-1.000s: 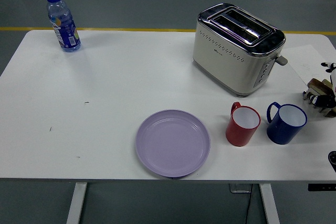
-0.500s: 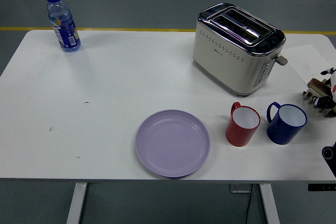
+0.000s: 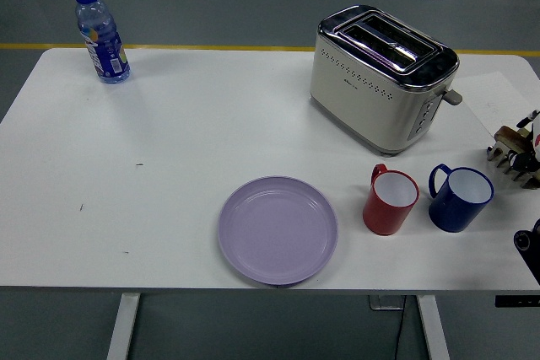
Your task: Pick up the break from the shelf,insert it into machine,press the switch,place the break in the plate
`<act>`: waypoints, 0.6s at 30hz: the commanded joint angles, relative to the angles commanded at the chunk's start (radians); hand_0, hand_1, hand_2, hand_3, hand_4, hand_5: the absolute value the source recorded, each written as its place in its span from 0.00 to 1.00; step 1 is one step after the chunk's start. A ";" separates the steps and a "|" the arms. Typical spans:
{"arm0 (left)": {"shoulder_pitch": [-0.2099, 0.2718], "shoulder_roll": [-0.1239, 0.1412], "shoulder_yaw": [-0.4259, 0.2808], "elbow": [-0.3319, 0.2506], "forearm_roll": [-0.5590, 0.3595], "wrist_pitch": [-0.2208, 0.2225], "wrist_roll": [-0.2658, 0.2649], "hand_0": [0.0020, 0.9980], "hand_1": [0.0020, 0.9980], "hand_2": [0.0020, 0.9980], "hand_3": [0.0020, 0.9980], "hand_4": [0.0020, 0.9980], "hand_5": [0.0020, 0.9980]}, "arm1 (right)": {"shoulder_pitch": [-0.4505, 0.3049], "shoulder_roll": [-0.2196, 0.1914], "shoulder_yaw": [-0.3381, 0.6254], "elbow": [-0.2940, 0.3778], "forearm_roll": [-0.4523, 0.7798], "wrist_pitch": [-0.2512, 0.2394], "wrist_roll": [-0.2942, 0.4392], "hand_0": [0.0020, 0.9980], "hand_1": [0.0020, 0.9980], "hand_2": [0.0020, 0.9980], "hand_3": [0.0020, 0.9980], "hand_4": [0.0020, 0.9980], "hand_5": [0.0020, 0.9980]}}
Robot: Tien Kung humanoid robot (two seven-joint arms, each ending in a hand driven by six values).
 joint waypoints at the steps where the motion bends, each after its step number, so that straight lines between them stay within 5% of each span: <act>1: 0.000 0.000 0.001 0.000 0.000 -0.001 0.000 0.60 0.47 0.45 0.56 0.33 0.96 | 0.003 0.000 -0.002 -0.004 0.000 -0.002 -0.002 0.42 0.43 0.45 0.57 0.69 0.09; 3: 0.000 0.000 0.002 0.000 -0.001 -0.001 0.000 0.60 0.47 0.45 0.56 0.33 0.96 | 0.007 0.000 -0.005 -0.011 0.000 -0.008 -0.004 0.42 0.43 0.45 0.57 0.69 0.09; 4: 0.000 0.000 0.002 0.000 -0.001 -0.001 0.000 0.60 0.47 0.45 0.57 0.33 0.96 | 0.008 0.000 -0.006 -0.012 0.000 -0.010 -0.005 0.35 0.38 0.42 0.52 0.59 0.04; 18: 0.000 0.000 0.003 0.000 0.000 -0.002 0.002 0.60 0.47 0.45 0.57 0.33 0.97 | 0.017 -0.009 -0.011 -0.035 0.000 -0.095 0.008 0.29 0.35 0.42 0.51 0.49 0.00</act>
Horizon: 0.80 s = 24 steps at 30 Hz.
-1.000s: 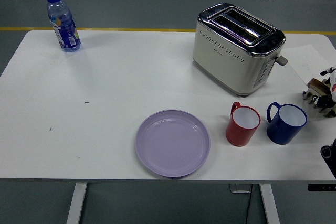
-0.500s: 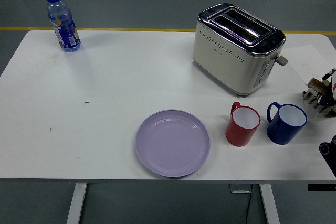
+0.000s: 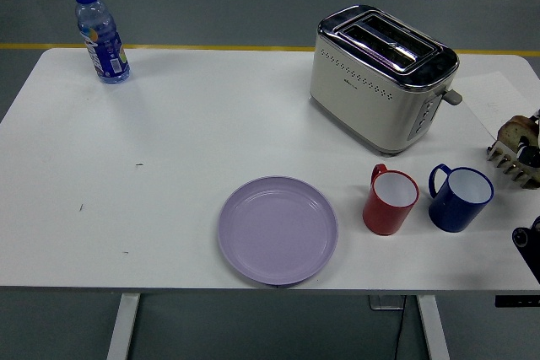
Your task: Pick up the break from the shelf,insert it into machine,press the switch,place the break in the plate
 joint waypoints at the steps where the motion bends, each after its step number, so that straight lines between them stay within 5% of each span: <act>1: 0.000 0.000 0.000 0.000 0.000 0.000 0.000 0.60 0.47 0.45 0.57 0.33 0.97 | 0.002 -0.004 0.003 0.004 0.000 -0.006 0.004 0.29 0.35 0.42 0.51 0.49 0.00; 17: -0.001 0.000 -0.010 0.000 0.011 -0.001 0.002 0.60 0.47 0.45 0.57 0.33 0.97 | 0.033 -0.090 0.080 0.145 0.026 -0.052 0.022 0.24 0.31 0.39 0.50 0.53 0.00; 24: -0.001 0.000 -0.008 0.000 0.012 -0.003 0.004 0.60 0.47 0.45 0.57 0.33 0.97 | 0.083 -0.130 0.098 0.226 0.184 -0.054 0.044 0.25 0.30 0.38 0.49 0.53 0.00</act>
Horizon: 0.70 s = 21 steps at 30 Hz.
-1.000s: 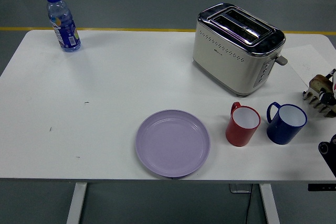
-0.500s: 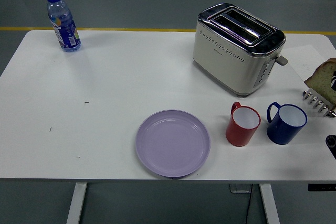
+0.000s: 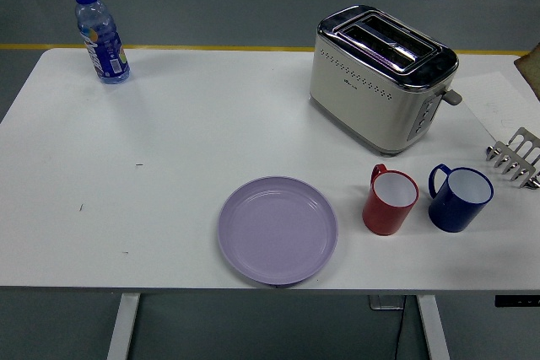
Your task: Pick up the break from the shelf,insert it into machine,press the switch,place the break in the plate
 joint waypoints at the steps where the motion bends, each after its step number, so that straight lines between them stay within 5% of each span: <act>1: 0.000 0.000 0.000 0.000 0.000 0.000 0.000 0.60 0.47 0.45 0.57 0.33 0.97 | 0.013 -0.005 -0.001 0.007 0.015 0.005 0.001 0.25 0.30 0.38 0.49 0.53 0.00; 13: -0.002 0.000 0.014 0.000 -0.009 -0.001 0.004 0.60 0.47 0.45 0.57 0.33 0.97 | 0.176 -0.025 -0.073 0.007 0.083 0.050 0.013 0.23 0.30 0.38 0.49 0.55 0.00; 21: 0.000 0.000 0.036 0.000 -0.028 0.004 0.008 0.60 0.47 0.45 0.57 0.33 0.97 | 0.310 0.005 -0.196 -0.043 0.127 0.075 0.026 0.24 0.30 0.38 0.49 0.55 0.00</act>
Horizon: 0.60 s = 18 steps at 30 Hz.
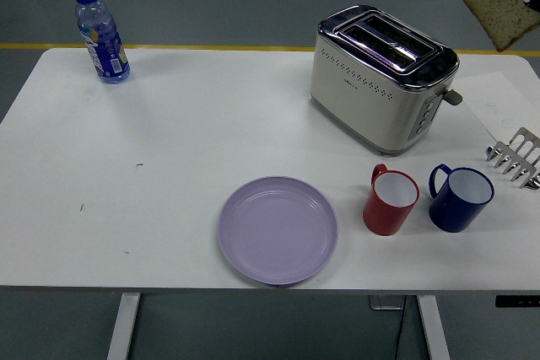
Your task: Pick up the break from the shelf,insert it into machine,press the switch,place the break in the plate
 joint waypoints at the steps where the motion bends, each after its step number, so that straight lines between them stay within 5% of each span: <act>1: 0.000 0.000 0.002 0.000 -0.002 0.001 0.000 0.60 0.47 0.45 0.57 0.33 0.97 | 0.020 0.007 -0.016 -0.007 0.002 0.003 0.002 0.25 0.30 0.38 0.49 0.53 0.00; 18: 0.001 0.000 0.031 0.000 -0.032 0.008 0.001 0.61 0.46 0.44 0.57 0.33 0.96 | 0.154 0.135 -0.166 -0.128 0.000 -0.010 0.036 0.25 0.30 0.38 0.49 0.53 0.00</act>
